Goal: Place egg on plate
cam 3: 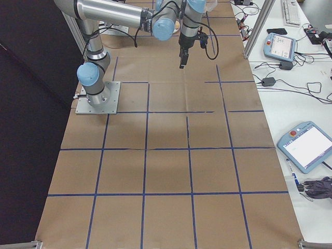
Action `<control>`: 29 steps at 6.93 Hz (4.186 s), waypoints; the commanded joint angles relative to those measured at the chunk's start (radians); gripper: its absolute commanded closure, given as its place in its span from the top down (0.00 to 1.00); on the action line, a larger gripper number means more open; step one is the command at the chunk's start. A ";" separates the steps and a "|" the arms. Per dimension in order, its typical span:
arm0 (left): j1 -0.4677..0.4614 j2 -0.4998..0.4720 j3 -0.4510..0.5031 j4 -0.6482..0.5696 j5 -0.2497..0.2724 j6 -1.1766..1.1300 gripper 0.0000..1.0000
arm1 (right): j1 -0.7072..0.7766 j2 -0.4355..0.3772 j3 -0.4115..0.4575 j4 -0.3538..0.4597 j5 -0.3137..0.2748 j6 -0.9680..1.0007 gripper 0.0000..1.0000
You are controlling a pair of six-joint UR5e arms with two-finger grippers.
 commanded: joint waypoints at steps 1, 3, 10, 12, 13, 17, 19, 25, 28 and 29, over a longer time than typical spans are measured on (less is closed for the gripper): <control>0.047 -0.061 0.077 0.004 0.021 0.220 1.00 | 0.000 0.000 0.000 -0.001 0.000 0.000 1.00; 0.034 -0.092 0.097 -0.007 0.012 0.499 1.00 | 0.000 0.000 0.000 -0.001 0.000 0.000 1.00; -0.008 -0.269 0.140 0.091 -0.059 0.655 0.99 | 0.000 0.000 0.000 0.001 0.000 0.000 1.00; -0.009 -0.292 0.134 0.105 -0.059 0.655 0.99 | 0.000 0.000 0.000 -0.001 0.001 0.000 1.00; -0.009 -0.293 0.131 0.105 -0.057 0.655 0.99 | 0.000 0.000 0.000 -0.001 0.000 0.000 1.00; -0.008 -0.296 0.135 0.107 -0.064 0.655 0.94 | 0.000 0.000 0.000 0.001 0.000 0.000 1.00; -0.008 -0.298 0.128 0.155 -0.065 0.655 0.77 | 0.000 0.000 0.000 0.001 0.000 0.000 1.00; -0.008 -0.298 0.129 0.182 -0.068 0.644 0.34 | 0.000 0.000 0.000 -0.001 0.000 0.000 1.00; -0.018 -0.248 0.126 0.165 -0.059 0.641 0.30 | 0.000 0.000 0.000 0.001 0.000 0.000 1.00; -0.018 -0.184 0.103 0.124 -0.053 0.640 0.30 | 0.000 0.000 0.000 -0.001 0.000 0.000 1.00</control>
